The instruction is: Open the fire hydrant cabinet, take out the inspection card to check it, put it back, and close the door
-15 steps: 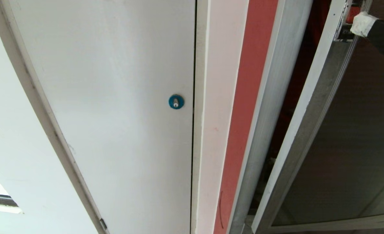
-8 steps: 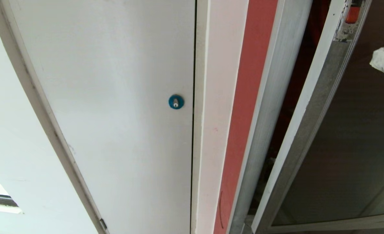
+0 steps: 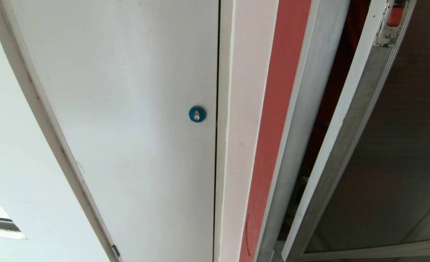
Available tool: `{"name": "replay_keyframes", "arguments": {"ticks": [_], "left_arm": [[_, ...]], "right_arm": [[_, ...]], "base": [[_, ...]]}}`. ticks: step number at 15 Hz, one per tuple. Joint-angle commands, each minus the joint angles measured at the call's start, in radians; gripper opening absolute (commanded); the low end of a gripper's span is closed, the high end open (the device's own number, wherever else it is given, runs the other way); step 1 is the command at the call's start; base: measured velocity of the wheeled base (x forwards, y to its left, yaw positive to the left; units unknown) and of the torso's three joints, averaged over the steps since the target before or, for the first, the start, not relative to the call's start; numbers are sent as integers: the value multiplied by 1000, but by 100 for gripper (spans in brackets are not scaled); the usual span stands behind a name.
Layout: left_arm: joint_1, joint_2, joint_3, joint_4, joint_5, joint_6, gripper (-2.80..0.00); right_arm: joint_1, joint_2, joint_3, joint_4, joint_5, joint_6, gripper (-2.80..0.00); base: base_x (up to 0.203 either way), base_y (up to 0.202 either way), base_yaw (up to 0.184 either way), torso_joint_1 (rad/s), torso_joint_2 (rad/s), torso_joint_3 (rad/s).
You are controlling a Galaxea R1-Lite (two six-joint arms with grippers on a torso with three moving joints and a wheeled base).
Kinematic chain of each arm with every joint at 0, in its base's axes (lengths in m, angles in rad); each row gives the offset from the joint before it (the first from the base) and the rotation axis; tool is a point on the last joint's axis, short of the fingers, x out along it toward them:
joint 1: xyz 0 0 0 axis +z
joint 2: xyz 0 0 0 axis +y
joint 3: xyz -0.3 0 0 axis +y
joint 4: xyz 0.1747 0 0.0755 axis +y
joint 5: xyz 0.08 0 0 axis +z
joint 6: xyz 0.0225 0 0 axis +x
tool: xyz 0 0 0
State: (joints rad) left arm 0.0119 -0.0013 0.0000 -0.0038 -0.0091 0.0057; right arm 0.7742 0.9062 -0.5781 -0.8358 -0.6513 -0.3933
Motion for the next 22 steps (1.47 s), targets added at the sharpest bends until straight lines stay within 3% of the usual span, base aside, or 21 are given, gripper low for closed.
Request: {"name": "replay_keyframes", "arguments": {"ticks": [1,3,5,8,10,13,15,19,22], "left_arm": [[0,0,3,-1,0,0,-280],[0,0,3,-1,0,0,-280],[0,0,3,-1,0,0,-280],[0,0,3,-1,0,0,-280],[0,0,3,-1,0,0,-280],[0,0,3,-1,0,0,-280],[0,0,3,-1,0,0,-280],[0,0,3,-1,0,0,-280],[0,0,3,-1,0,0,-280]], "right_arm": [[-92,-32,2,-6,-4,-2,-280],[-198,-96,-1,12,-12,-2,-280],[-277,-206,-7,112,-19,2,-280],[-523,-357,-19,310,-21,14,-280],[-635,-459,-25,409,-14,18,-280],[-709,-592,-24,556,-4,24,-280],[-732,-671,-16,665,46,58,-280],[-756,-734,131,677,87,80,-280],[-765,-867,269,681,276,131,-280]], "base": [[0,0,0,0,0,0],[0,0,0,0,0,0],[0,0,0,0,0,0],[0,0,0,0,0,0],[0,0,0,0,0,0],[0,0,0,0,0,0],[0,0,0,0,0,0],[0,0,0,0,0,0],[0,0,0,0,0,0]]}}
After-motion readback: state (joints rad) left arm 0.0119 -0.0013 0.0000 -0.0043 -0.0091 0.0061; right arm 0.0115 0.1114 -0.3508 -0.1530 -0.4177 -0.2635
